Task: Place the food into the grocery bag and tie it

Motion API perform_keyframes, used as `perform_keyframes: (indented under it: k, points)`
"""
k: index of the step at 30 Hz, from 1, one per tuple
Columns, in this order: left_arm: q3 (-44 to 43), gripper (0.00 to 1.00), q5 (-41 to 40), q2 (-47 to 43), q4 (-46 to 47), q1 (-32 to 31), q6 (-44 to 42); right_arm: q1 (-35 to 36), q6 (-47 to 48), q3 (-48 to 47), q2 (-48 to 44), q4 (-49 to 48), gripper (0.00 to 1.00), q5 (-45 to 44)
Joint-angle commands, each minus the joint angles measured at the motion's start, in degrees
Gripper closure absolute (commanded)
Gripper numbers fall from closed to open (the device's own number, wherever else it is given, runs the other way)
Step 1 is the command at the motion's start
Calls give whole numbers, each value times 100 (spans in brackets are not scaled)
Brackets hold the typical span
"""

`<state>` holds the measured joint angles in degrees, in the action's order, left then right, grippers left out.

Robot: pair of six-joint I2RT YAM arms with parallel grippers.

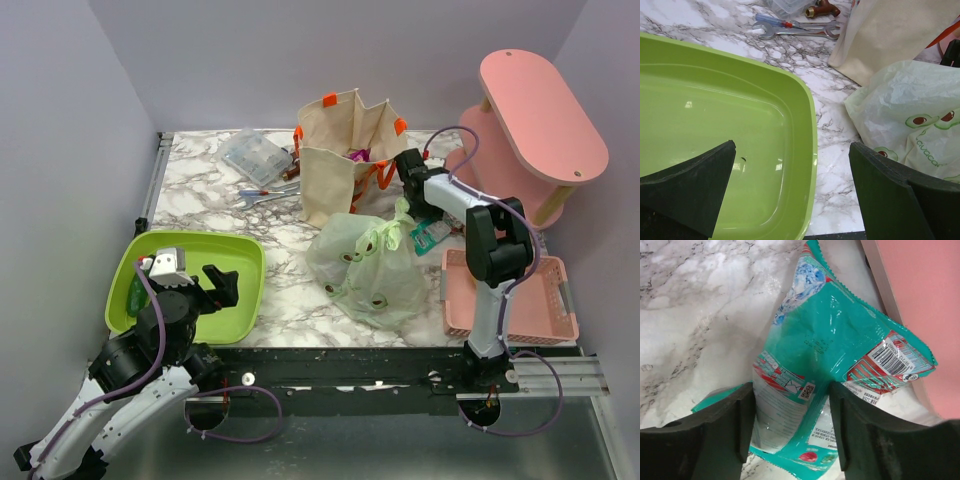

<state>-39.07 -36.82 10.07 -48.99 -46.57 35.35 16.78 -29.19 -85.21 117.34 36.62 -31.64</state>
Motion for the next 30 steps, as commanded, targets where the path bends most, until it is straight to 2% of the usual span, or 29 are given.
perform_keyframes:
  k: [1, 6, 12, 16, 20, 23, 25, 30]
  points:
    - [5, 2, 23, 23, 81, 31, -64, 10, -35, 256, 238, -95, 41, 248]
    - [5, 2, 12, 24, 83, 33, -55, 10, 8, 460, 137, -199, 57, 298]
    - [5, 2, 23, 34, 74, 29, -55, 10, 25, 547, -165, -223, 64, 384]
    - [-9, 2, 18, 22, 56, 33, -37, 10, 62, 587, -452, -193, 74, 438]
    - [-13, 2, 28, 21, 39, 32, -29, 8, 137, 657, -800, -209, 75, 550]
    - [-22, 2, 27, 8, 21, 34, -4, 10, 237, 759, -1127, -317, 93, 792]
    - [-22, 2, 20, 9, 21, 29, -2, 11, 254, 762, -1310, -297, 99, 853]
    - [-31, 2, 20, 16, 4, 29, 7, 6, 251, 769, -1832, -248, 99, 850]
